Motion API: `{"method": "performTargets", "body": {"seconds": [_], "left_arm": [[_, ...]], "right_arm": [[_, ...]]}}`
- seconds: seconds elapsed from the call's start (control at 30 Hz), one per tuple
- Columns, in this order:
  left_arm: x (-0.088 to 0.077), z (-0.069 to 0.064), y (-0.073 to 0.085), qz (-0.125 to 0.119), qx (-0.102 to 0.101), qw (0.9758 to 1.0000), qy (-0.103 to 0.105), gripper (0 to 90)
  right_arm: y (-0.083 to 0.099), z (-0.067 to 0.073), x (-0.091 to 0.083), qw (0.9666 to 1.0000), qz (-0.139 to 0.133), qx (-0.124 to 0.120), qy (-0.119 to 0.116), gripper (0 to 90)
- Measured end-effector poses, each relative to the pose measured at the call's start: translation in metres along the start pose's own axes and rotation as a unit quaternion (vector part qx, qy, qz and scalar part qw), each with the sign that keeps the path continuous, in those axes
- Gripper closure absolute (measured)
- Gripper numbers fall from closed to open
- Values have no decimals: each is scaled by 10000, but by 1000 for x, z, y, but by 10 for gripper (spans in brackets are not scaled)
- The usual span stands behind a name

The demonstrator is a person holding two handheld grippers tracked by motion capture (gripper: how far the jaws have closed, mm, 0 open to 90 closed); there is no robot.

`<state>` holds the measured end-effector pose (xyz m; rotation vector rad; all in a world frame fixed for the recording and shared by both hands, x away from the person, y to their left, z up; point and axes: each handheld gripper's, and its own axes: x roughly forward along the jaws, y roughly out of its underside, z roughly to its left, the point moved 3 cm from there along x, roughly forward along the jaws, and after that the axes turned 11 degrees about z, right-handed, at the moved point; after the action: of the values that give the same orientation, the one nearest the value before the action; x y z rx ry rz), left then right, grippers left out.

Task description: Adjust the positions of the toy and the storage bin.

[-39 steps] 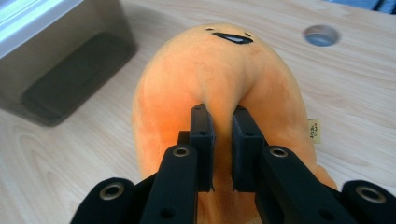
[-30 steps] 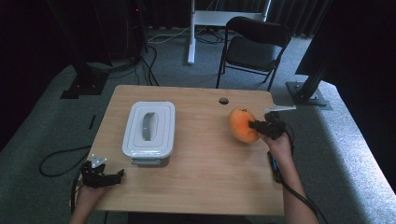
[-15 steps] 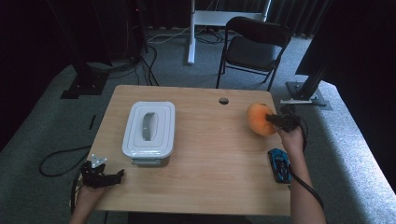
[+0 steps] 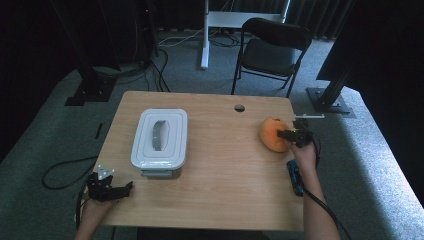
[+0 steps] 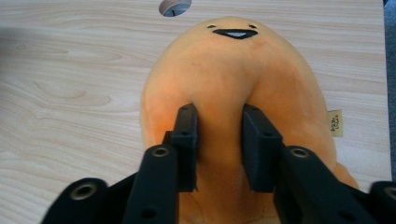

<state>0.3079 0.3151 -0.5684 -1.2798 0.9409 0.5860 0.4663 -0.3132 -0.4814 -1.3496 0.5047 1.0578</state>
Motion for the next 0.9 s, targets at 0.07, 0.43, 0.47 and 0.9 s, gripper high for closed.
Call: {"method": "performTargets", "body": {"seconds": [0.07,0.43,0.47,0.9], "left_arm": [[0,0,0,2,1,10000,2,5],[-1,-1,0,-22,27,9999,135,4],[-1,-1,-1,-10,34,9999,156,5],[-5,5,-20,-106,-24,9996,261,5]], "right_arm": [[1,1,-4,10000,-13,-56,24,628],[2,11,-20,9995,-126,-280,-65,194],[1,14,-21,9991,-148,-400,-72,160],[-11,55,-41,9937,-889,-666,-122,123]]}}
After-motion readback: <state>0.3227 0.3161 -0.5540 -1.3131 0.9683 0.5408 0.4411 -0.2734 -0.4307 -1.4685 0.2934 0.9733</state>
